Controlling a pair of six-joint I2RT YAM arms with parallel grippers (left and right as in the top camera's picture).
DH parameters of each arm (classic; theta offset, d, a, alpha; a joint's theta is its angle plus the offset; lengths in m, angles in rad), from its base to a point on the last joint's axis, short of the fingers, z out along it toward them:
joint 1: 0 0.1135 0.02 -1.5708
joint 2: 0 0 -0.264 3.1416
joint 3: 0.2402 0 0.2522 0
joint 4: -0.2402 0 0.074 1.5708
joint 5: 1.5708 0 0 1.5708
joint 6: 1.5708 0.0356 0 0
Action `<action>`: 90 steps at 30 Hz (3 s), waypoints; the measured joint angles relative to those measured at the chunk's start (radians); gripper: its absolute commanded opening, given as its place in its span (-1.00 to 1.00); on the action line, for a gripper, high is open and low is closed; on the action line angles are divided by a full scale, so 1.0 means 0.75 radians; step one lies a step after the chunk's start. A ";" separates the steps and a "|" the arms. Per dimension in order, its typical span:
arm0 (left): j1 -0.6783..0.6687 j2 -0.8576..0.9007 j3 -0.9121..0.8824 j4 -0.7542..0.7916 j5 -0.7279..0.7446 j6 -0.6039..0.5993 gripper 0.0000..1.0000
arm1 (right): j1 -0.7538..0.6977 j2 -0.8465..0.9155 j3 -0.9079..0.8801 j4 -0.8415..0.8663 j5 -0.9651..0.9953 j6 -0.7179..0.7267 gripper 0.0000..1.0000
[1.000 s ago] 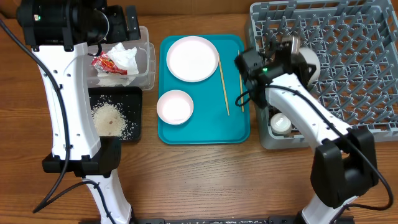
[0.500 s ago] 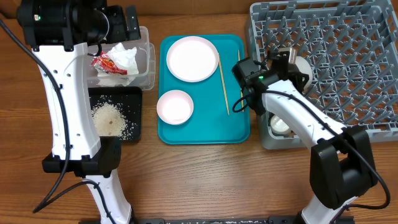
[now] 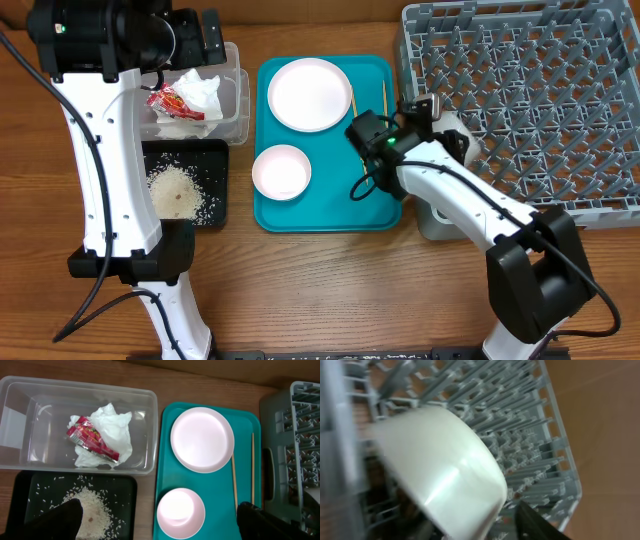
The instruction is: Sort waste into correct bins and load items into the dishwasher
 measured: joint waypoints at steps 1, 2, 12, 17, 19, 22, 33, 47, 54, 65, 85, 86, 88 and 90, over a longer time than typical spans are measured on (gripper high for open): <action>0.000 0.000 0.000 0.000 0.000 0.000 1.00 | 0.005 0.000 0.000 0.003 -0.019 0.001 0.27; 0.000 0.000 0.000 0.000 0.000 0.000 1.00 | 0.005 0.000 0.001 0.001 -0.036 0.002 0.38; 0.000 0.000 0.000 -0.001 0.000 0.000 1.00 | 0.003 -0.003 0.426 -0.031 -0.527 -0.130 0.97; 0.000 0.000 0.000 0.000 0.000 -0.003 1.00 | 0.003 -0.020 0.515 0.194 -0.998 -0.160 0.61; 0.000 0.000 0.000 0.000 -0.001 -0.003 1.00 | 0.003 -0.017 0.498 0.314 -1.195 -0.156 0.51; 0.000 0.000 0.000 0.000 0.000 -0.003 1.00 | 0.009 -0.014 0.438 0.413 -1.369 -0.095 0.43; 0.000 0.000 0.000 0.000 -0.001 -0.003 1.00 | 0.053 0.248 0.243 0.557 -1.610 0.194 -0.10; 0.000 0.000 0.000 0.000 0.000 -0.003 1.00 | 0.082 0.327 0.242 0.555 -1.658 0.308 -0.67; 0.000 0.000 0.000 0.000 0.000 -0.003 1.00 | 0.093 0.327 0.242 0.555 -1.644 0.311 -0.20; 0.000 0.000 0.000 -0.001 0.000 -0.003 1.00 | 0.143 0.327 0.242 0.536 -1.599 0.314 -0.93; 0.000 0.000 0.000 -0.001 0.000 -0.003 1.00 | -0.159 -0.271 0.557 0.592 -0.531 -0.166 -0.93; 0.000 0.000 0.000 -0.001 0.000 -0.003 1.00 | -0.164 -0.275 0.568 0.642 -0.414 -0.216 -0.92; 0.000 0.000 0.000 -0.001 -0.001 -0.003 1.00 | -0.179 -0.243 0.569 0.738 -0.233 -0.374 -0.92; 0.000 0.000 0.000 -0.001 -0.001 -0.003 1.00 | -0.194 -0.184 0.569 0.775 -0.141 -0.510 -0.92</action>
